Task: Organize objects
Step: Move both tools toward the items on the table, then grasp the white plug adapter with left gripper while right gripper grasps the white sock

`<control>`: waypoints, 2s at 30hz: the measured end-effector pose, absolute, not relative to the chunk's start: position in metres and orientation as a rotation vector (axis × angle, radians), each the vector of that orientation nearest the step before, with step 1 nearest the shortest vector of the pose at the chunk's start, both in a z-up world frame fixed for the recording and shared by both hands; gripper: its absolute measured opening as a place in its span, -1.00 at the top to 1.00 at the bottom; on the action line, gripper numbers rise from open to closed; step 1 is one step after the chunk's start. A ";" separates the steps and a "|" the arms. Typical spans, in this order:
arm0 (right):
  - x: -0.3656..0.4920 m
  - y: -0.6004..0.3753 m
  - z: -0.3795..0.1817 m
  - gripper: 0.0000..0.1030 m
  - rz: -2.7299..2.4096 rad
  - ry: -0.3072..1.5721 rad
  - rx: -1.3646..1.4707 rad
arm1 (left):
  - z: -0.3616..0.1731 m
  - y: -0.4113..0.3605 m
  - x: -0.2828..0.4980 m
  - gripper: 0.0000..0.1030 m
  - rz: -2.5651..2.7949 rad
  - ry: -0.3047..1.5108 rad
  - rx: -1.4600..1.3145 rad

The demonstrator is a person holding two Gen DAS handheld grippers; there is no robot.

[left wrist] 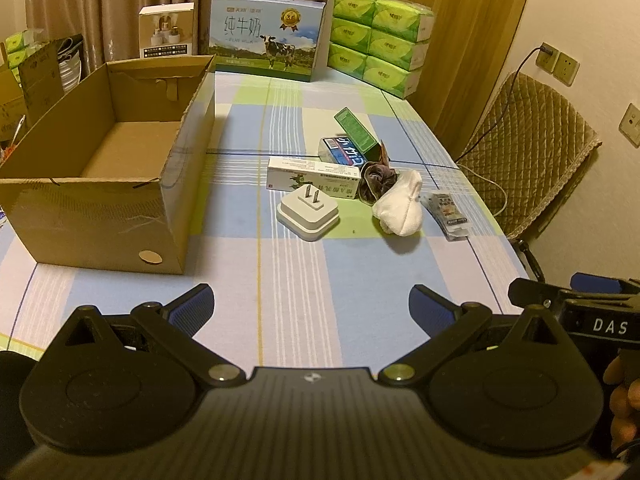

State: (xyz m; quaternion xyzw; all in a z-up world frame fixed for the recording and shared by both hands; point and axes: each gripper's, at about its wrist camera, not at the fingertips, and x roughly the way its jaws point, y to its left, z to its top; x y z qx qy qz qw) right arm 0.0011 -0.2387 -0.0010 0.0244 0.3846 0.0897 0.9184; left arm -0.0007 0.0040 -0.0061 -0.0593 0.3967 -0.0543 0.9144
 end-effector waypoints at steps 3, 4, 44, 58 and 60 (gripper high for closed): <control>0.002 -0.240 -0.002 -0.97 0.184 0.793 0.053 | -0.005 0.005 -0.001 -0.98 -0.113 0.793 -0.137; 0.002 -0.240 -0.002 -0.97 0.184 0.794 0.053 | -0.005 0.005 -0.001 -0.98 -0.116 0.786 -0.134; 0.092 -0.247 -0.027 -0.54 0.177 0.801 0.102 | -0.057 -0.015 0.098 -0.97 -0.156 0.838 0.014; 0.143 -0.247 -0.056 -0.30 0.236 0.828 0.226 | -0.100 -0.022 0.165 -0.88 -0.196 0.866 0.086; 0.148 -0.239 -0.058 -0.30 0.262 0.832 0.228 | -0.105 -0.021 0.171 -0.84 -0.196 0.864 0.092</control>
